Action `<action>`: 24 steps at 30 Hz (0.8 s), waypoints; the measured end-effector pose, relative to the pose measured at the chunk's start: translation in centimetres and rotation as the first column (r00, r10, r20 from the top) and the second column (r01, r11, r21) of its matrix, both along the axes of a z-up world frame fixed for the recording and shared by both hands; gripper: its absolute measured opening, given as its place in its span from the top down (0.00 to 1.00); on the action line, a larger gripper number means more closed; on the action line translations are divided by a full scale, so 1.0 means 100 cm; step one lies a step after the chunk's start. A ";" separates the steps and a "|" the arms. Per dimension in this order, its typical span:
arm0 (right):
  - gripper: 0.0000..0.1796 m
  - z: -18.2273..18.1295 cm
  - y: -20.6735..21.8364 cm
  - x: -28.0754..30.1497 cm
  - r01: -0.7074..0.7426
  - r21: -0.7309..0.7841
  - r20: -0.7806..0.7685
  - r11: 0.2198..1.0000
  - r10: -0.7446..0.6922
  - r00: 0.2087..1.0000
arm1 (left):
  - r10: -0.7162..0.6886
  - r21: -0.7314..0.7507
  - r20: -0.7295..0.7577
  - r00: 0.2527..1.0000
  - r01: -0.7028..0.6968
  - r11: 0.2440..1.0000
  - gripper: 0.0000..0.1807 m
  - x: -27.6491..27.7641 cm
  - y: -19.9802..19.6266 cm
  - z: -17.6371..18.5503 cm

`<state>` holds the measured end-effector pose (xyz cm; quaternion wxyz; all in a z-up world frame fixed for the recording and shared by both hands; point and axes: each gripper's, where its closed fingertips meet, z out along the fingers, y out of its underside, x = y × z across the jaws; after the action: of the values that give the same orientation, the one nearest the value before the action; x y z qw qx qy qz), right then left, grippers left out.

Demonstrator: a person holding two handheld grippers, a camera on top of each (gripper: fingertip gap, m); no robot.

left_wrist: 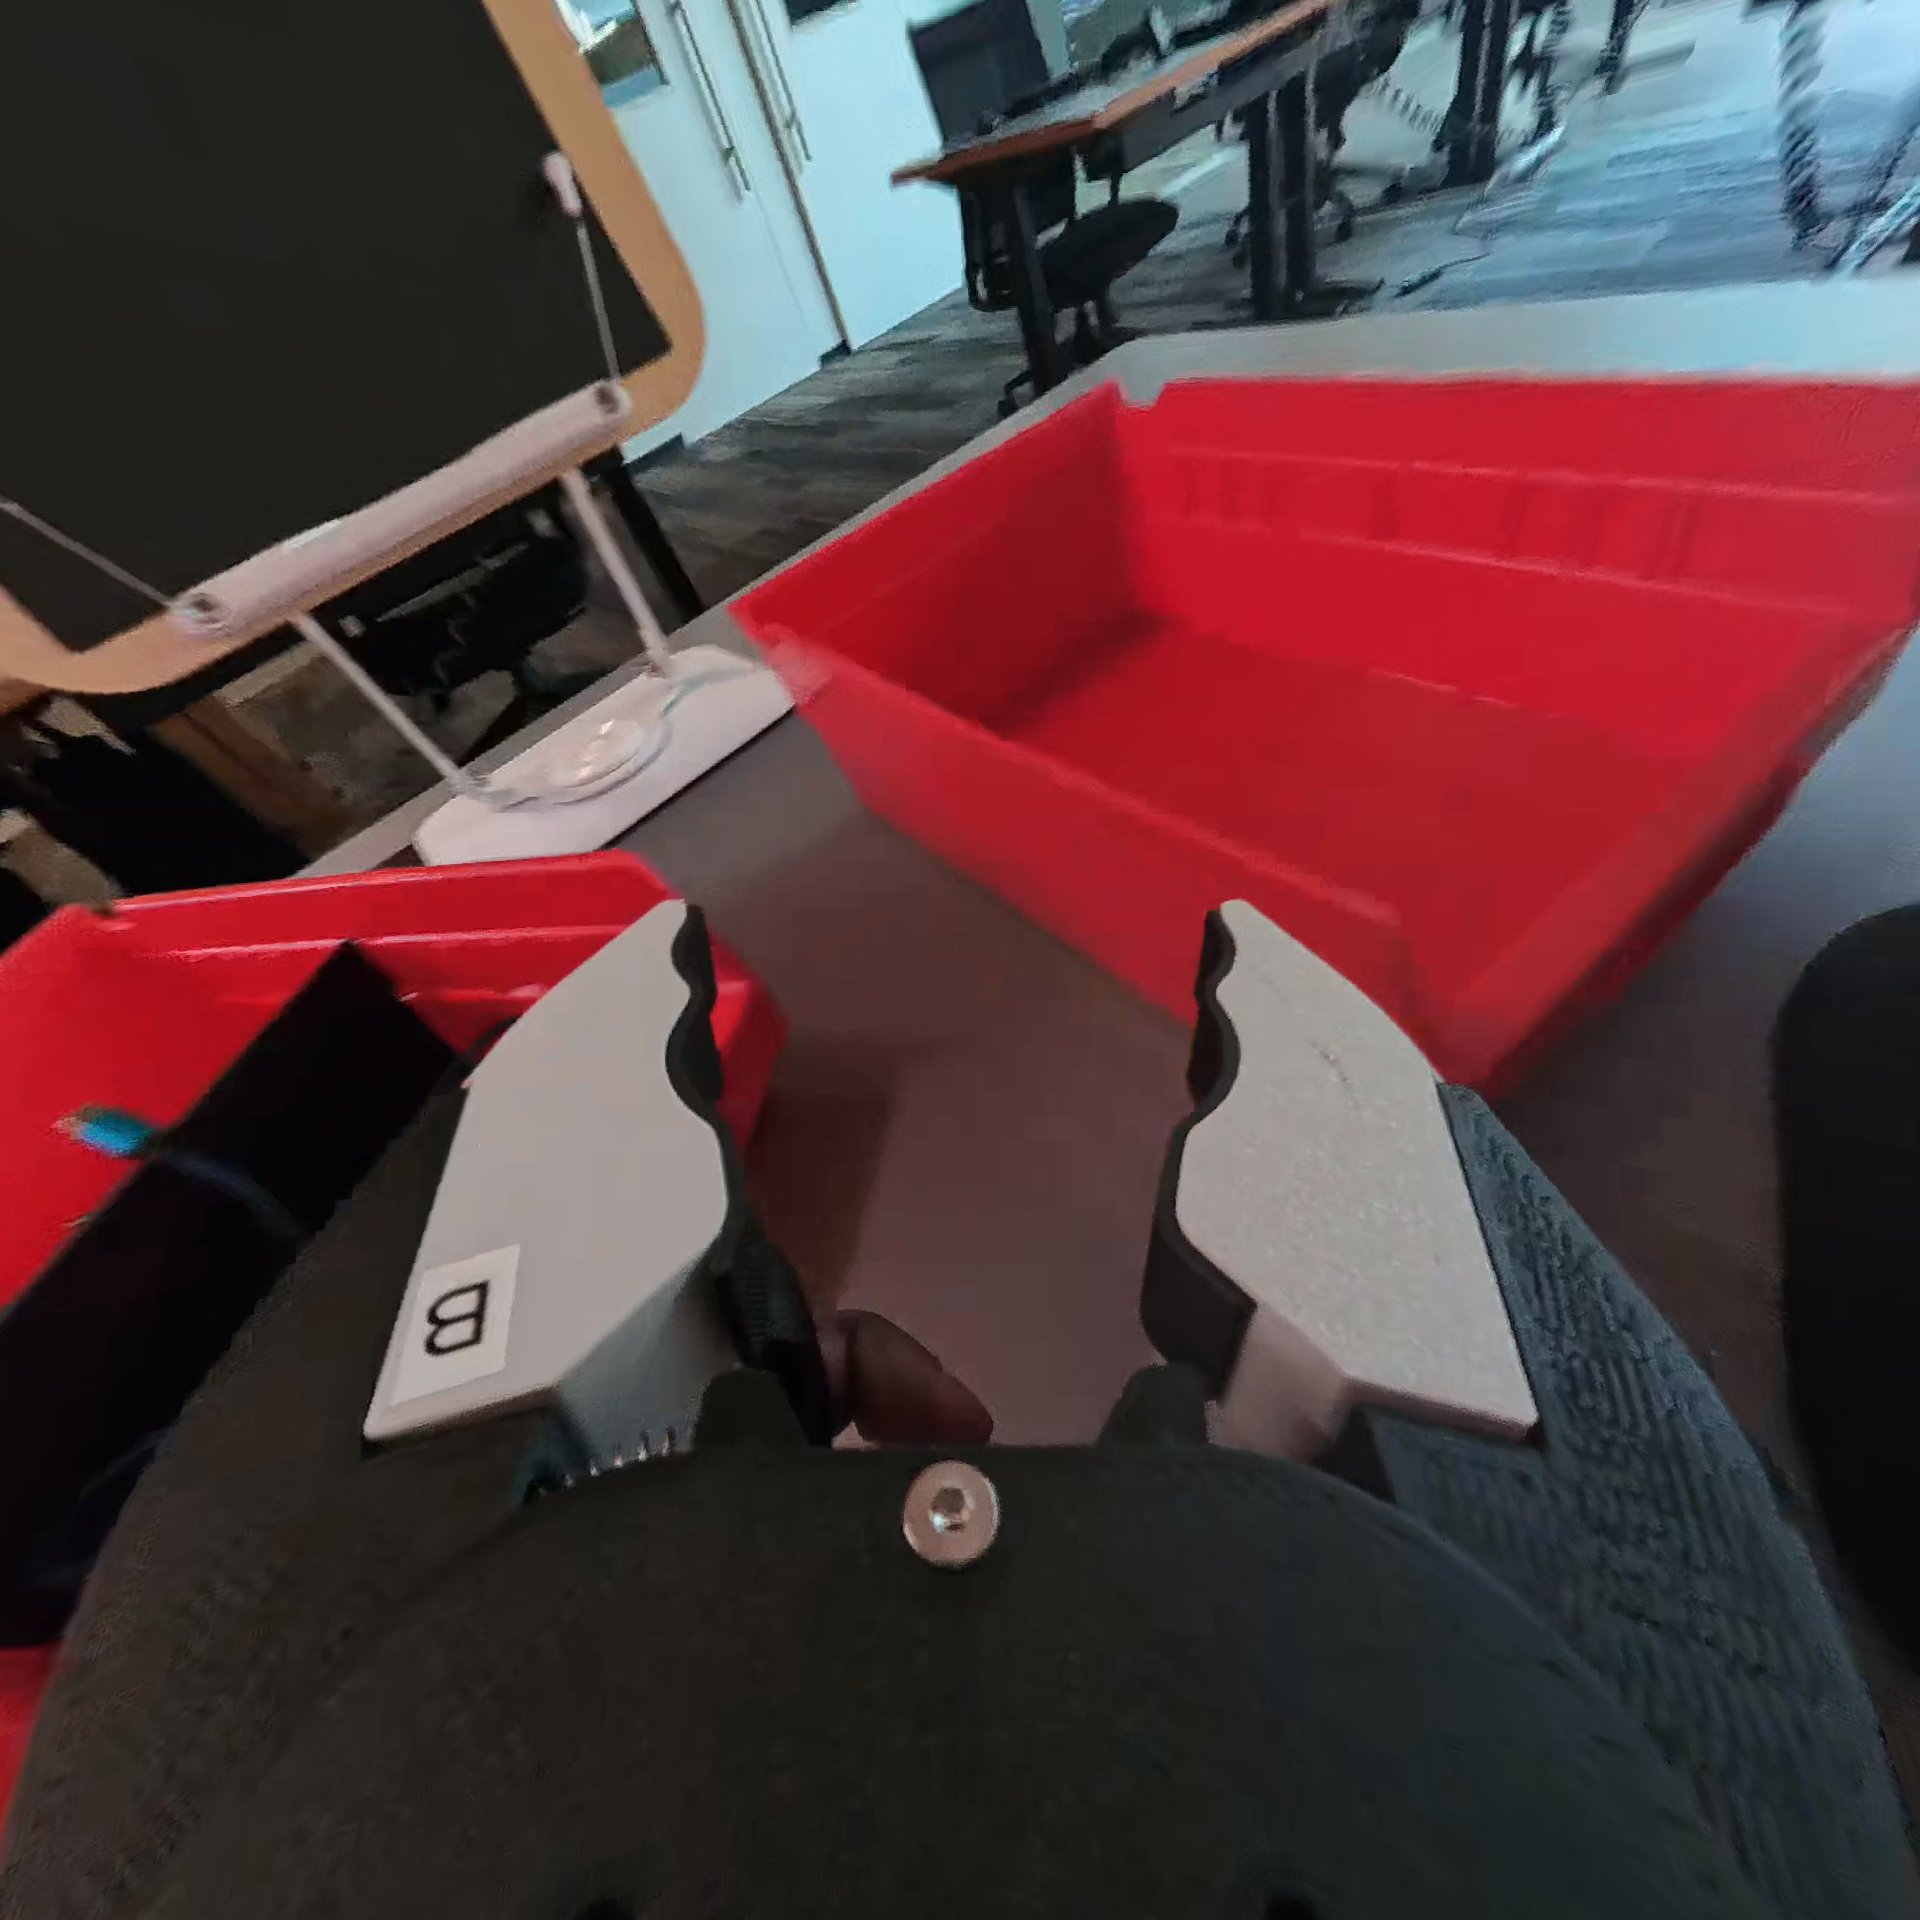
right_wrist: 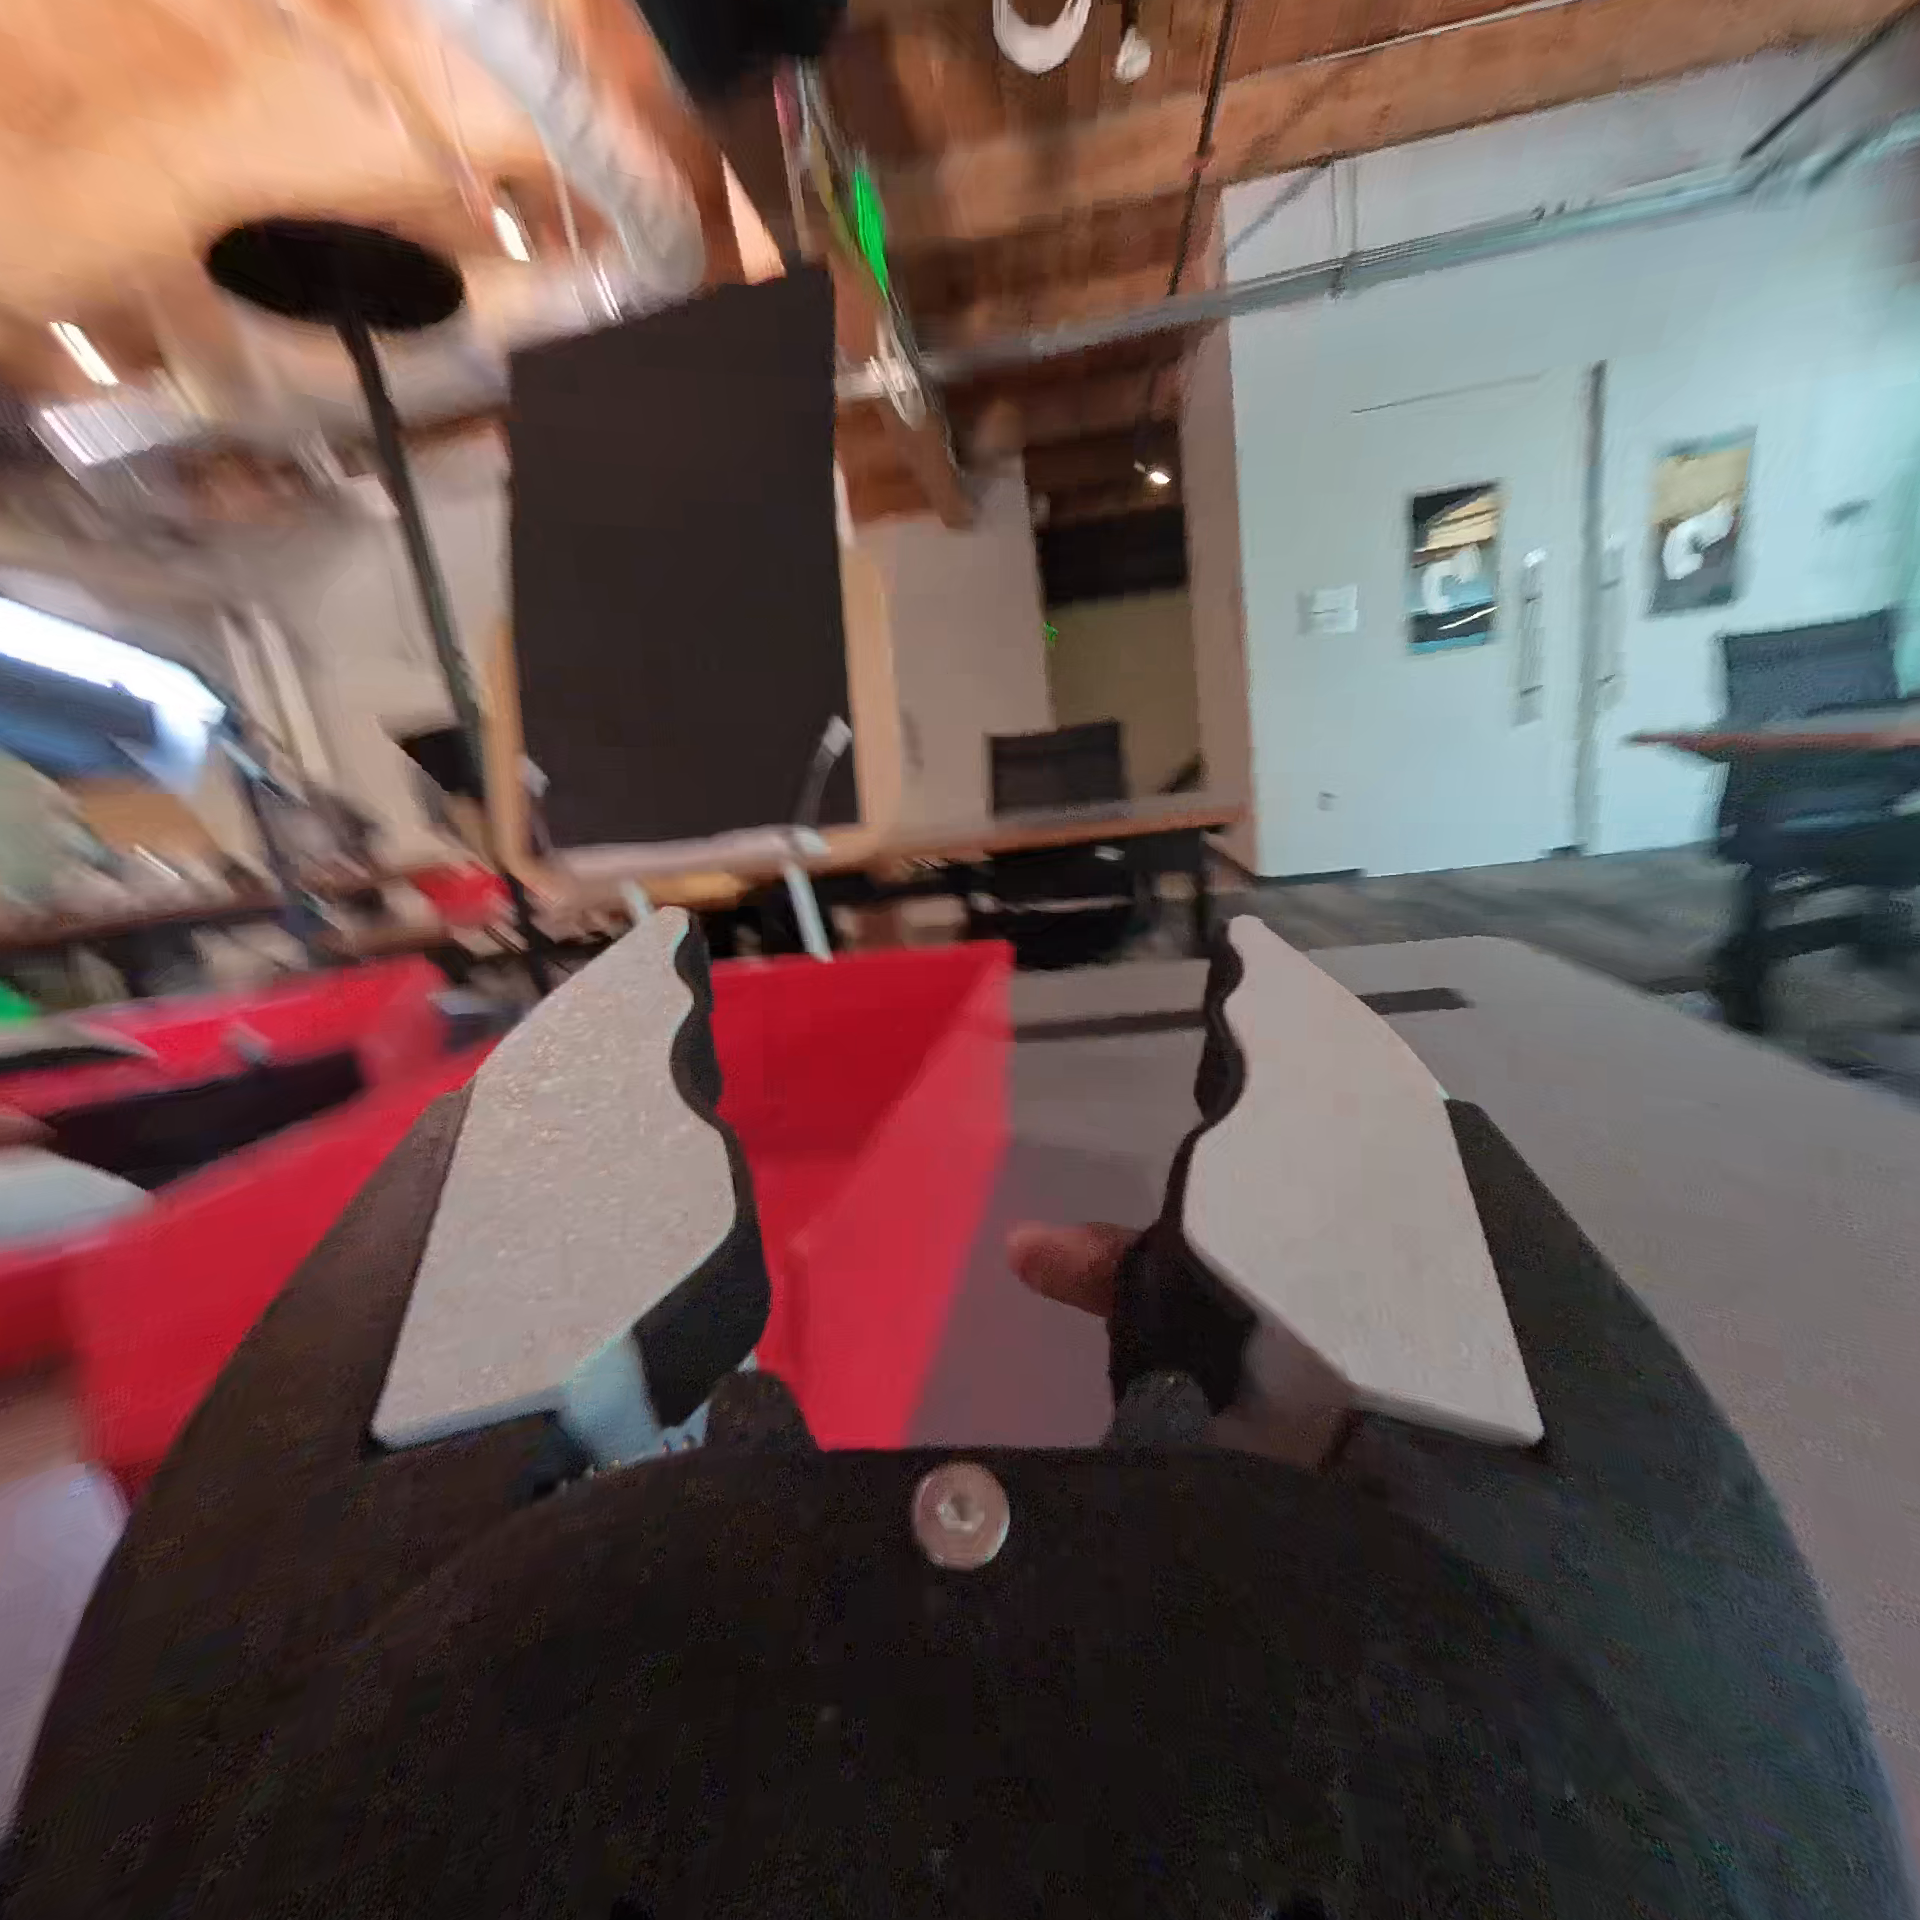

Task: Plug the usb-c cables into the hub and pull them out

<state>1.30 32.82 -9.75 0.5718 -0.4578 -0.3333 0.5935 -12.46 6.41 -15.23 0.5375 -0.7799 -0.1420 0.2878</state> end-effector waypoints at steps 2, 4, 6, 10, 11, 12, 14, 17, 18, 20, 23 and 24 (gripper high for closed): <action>0.41 0.016 -0.013 0.009 -0.129 -0.038 -0.058 0.991 0.127 0.990 | 0.053 -0.076 -0.031 0.998 -0.055 0.996 0.51 -0.014 -0.025 -0.001; 0.43 0.027 -0.033 0.016 -0.204 0.023 -0.068 0.979 0.205 0.976 | 0.058 -0.076 -0.040 0.997 -0.061 0.995 0.53 -0.020 -0.042 0.003; 0.51 0.029 -0.071 0.018 -0.336 0.109 -0.010 0.936 0.339 0.941 | 0.039 -0.092 0.034 0.999 -0.036 0.995 0.54 -0.022 -0.051 -0.006; 0.58 -0.016 -0.157 0.005 -0.625 0.156 0.362 0.765 0.544 0.757 | 0.134 -0.219 0.066 0.989 -0.117 0.969 0.56 -0.049 -0.069 -0.042; 0.58 -0.031 -0.171 0.000 -0.642 0.171 0.441 0.747 0.525 0.728 | 0.154 -0.265 0.051 0.987 -0.136 0.955 0.57 -0.053 -0.073 -0.049; 0.58 -0.046 -0.180 -0.006 -0.643 0.204 0.506 0.738 0.483 0.714 | 0.171 -0.304 0.020 0.985 -0.157 0.940 0.58 -0.057 -0.076 -0.053; 0.58 -0.075 -0.191 -0.018 -0.637 0.267 0.612 0.723 0.383 0.691 | 0.184 -0.361 -0.044 0.982 -0.187 0.914 0.63 -0.064 -0.079 -0.056; 0.59 -0.106 -0.192 -0.031 -0.609 0.330 0.707 0.721 0.239 0.666 | 0.190 -0.433 -0.033 0.981 -0.185 0.882 0.69 -0.069 -0.083 -0.068; 0.60 -0.110 -0.190 -0.034 -0.593 0.358 0.714 0.721 0.198 0.672 | 0.194 -0.457 -0.020 0.981 -0.181 0.871 0.72 -0.069 -0.086 -0.074; 0.64 -0.114 -0.187 -0.040 -0.557 0.406 0.717 0.724 0.126 0.686 | 0.224 -0.497 -0.029 0.974 -0.208 0.843 0.78 -0.072 -0.094 -0.080; 0.67 -0.123 -0.183 -0.046 -0.531 0.482 0.726 0.697 0.021 0.687 | 0.273 -0.566 -0.050 0.961 -0.253 0.785 0.81 -0.076 -0.110 -0.088; 0.67 -0.127 -0.180 -0.048 -0.520 0.512 0.728 0.683 -0.023 0.686 | 0.277 -0.569 -0.044 0.960 -0.252 0.783 0.81 -0.076 -0.113 -0.088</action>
<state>-3.49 14.78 -22.50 0.4393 -0.3427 -0.7775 0.2917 -20.06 -4.94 -24.05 0.2315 -0.8825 -0.1687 0.3731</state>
